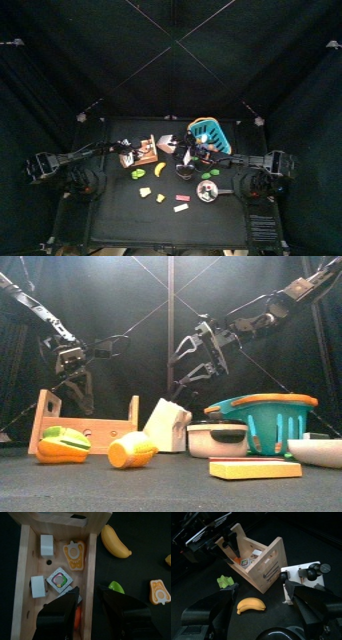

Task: Grab carrot

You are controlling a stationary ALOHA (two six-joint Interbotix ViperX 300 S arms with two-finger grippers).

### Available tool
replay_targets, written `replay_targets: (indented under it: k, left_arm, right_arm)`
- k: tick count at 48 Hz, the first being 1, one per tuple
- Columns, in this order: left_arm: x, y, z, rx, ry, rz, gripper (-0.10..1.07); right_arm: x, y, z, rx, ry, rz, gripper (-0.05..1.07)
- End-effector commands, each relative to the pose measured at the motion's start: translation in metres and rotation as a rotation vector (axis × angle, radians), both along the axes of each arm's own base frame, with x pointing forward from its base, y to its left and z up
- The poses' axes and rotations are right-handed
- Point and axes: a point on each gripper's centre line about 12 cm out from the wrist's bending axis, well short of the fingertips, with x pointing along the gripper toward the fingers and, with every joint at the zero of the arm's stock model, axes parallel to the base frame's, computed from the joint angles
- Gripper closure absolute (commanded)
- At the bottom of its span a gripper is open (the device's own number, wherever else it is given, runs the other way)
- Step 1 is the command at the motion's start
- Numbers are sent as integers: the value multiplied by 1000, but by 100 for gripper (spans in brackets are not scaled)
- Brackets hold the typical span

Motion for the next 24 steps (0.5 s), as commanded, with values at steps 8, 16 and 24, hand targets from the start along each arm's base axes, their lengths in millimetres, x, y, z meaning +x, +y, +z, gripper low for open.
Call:
replay_targets:
  k: [8, 16, 24]
  left_arm:
    - [-13, -5, 22, 100, -2, -70, 22]
    - [-19, -6, 23, 112, 36, -83, 22]
    - [-30, 2, 14, 83, 90, -44, 22]
  right_arm:
    - [5, 11, 20, -16, -51, 29, 0]
    - [6, 12, 16, -17, -41, 35, 0]
    - [6, 12, 13, -21, -30, 38, 0]
